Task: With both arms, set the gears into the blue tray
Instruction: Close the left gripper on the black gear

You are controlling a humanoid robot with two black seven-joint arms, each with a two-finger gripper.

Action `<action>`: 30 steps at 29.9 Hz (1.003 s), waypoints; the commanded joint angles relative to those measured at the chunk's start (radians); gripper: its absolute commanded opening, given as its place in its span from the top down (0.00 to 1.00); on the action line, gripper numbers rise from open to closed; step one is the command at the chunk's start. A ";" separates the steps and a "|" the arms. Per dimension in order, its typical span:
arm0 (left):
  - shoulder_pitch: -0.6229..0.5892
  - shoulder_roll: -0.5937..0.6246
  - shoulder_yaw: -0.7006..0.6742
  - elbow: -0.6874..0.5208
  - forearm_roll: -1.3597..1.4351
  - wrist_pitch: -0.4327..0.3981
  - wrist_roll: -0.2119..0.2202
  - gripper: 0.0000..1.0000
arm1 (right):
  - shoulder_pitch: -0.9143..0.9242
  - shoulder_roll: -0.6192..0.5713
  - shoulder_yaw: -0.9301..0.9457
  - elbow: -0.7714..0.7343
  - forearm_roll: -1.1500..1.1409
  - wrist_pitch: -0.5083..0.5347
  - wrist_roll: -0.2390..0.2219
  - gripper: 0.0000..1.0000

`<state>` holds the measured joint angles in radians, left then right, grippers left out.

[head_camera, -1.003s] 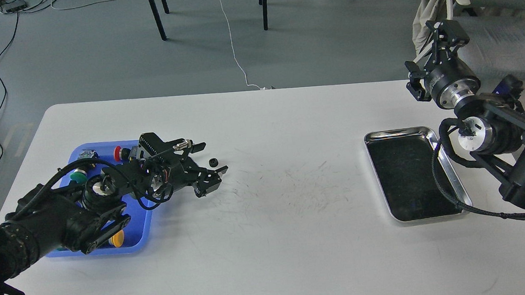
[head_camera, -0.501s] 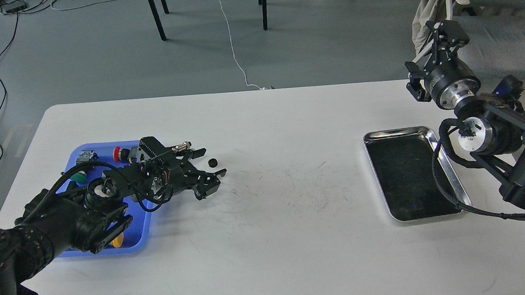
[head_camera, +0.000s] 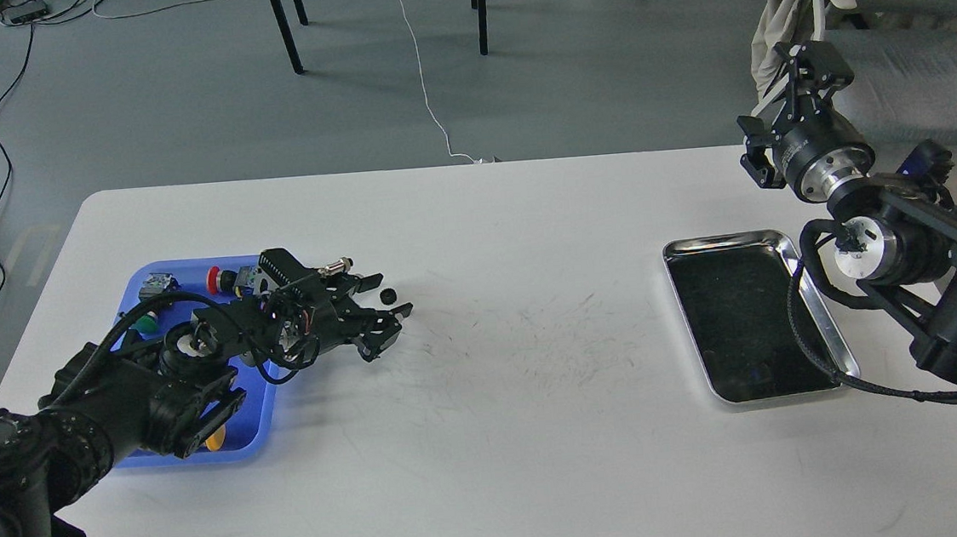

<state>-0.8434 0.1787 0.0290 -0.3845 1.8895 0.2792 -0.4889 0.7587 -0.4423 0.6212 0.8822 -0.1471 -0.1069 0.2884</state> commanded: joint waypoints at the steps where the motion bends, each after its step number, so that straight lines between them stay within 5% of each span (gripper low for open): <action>1: 0.000 -0.005 0.000 0.022 0.000 0.000 0.000 0.41 | -0.001 -0.001 0.000 0.003 0.000 0.000 0.000 0.02; 6: 0.004 -0.008 0.000 0.024 0.002 0.000 0.000 0.52 | -0.002 -0.001 0.000 0.003 -0.002 0.001 0.000 0.02; 30: -0.005 -0.010 0.078 0.019 -0.033 0.000 0.000 0.75 | -0.013 -0.001 0.000 0.001 -0.003 0.003 0.000 0.02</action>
<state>-0.8476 0.1704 0.1067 -0.3653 1.8570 0.2822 -0.4888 0.7458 -0.4434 0.6212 0.8835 -0.1503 -0.1042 0.2884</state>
